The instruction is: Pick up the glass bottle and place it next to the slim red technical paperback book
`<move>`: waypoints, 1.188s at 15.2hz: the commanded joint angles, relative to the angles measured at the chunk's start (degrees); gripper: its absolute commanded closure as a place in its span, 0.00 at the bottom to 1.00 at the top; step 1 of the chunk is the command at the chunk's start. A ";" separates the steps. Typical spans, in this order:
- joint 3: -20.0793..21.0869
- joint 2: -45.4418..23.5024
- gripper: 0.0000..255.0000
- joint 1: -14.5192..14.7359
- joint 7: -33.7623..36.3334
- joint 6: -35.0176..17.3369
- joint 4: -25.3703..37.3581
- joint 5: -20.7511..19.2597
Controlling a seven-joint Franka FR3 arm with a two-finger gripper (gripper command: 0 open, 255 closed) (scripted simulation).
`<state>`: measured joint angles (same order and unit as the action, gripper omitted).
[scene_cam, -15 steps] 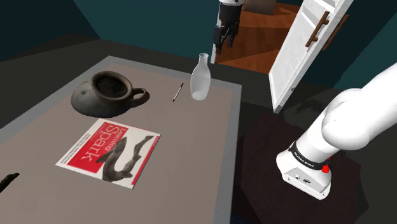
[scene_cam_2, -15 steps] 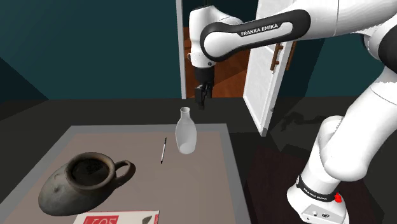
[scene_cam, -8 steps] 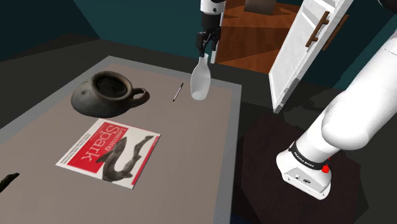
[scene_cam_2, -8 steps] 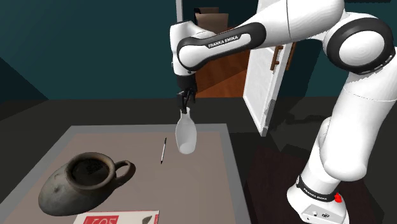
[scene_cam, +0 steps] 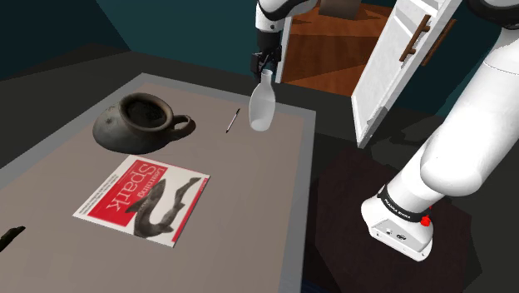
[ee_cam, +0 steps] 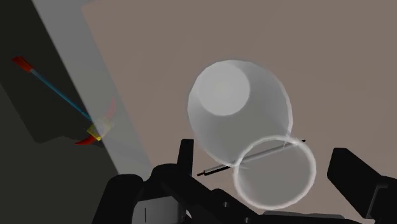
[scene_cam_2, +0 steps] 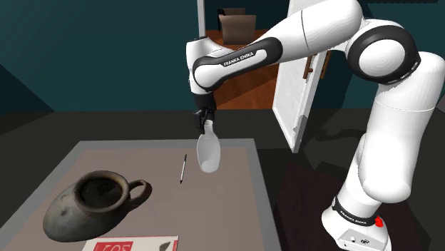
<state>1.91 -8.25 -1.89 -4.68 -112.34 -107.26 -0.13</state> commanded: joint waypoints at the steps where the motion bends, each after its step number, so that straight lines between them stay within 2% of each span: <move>1: -0.01 -0.24 0.00 -0.01 -0.01 -1.26 -1.00 -0.01; 9: -0.01 -0.25 0.00 -0.01 -0.01 -1.25 -0.98 -0.01; 10: -0.01 -0.25 1.00 -0.01 -0.01 -1.25 -0.98 -0.01; 18: -0.01 -0.25 1.00 -0.01 -0.02 -1.24 -0.97 -0.01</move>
<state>1.90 -8.50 -1.90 -4.69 -113.58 -108.23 -0.14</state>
